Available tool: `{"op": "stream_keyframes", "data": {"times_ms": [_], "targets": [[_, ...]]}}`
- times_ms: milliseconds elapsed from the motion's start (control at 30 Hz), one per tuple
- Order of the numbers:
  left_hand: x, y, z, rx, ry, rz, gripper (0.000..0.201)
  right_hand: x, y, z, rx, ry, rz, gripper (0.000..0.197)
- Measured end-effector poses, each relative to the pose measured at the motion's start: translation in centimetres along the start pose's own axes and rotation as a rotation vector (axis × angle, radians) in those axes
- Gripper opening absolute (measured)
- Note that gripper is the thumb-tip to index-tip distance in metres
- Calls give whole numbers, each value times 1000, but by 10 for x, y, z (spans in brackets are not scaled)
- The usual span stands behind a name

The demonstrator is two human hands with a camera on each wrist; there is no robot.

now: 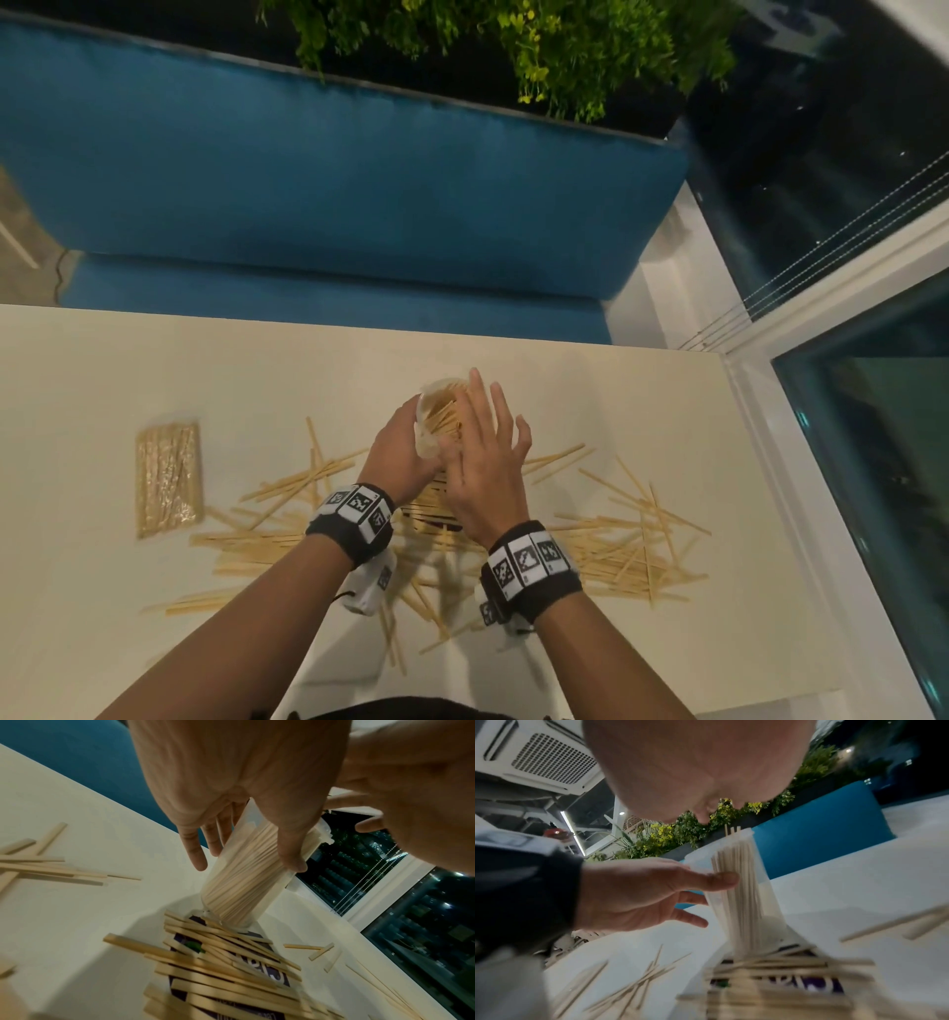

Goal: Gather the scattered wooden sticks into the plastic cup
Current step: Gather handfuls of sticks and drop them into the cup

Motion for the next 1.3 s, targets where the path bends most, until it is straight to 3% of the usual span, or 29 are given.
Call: {"op": "stream_keyframes", "data": {"times_ms": [67,200,333,500,633,767,867,967,1067,1200,1233,1300], "targets": [[-1,0,-2,-2,17,2,58,5,12,2,44,-45,-26,60],[-1,1,-3,4,10,-12,45,34,19,2,62,50,111,62],[0,0,1,4,-6,-18,49,6,4,2,103,-8,-66,59],[0,-1,0,12,-44,-33,43,33,-14,0,-5,173,201,64],[1,-1,-1,20,-51,-39,44,16,-15,2,20,155,63,61],[2,-2,-3,43,-73,-47,44,26,-4,-9,118,92,97,68],[4,-2,1,8,-74,-26,48,25,2,-6,102,2,58,66],[3,0,-2,19,-58,-24,43,28,8,-2,53,4,112,66],[7,-4,5,38,-78,-17,57,0,16,-6,58,-186,-78,59],[15,-15,62,-181,-200,-20,106,-34,72,-73,288,-295,-293,47],[17,-12,73,-223,-242,-45,103,-36,92,-101,384,-317,-304,44],[18,1,83,-225,-291,-129,77,-37,132,-162,593,-332,-298,42]]}}
Point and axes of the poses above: each hand's wrist, its own y-axis away from the middle knuckle, its own x-axis out of the palm, z = x × y, the point moved 9 cm from there along -y, towards the middle knuckle, and after that the axes turned 14 degrees about -x, right-handed, at the moved point
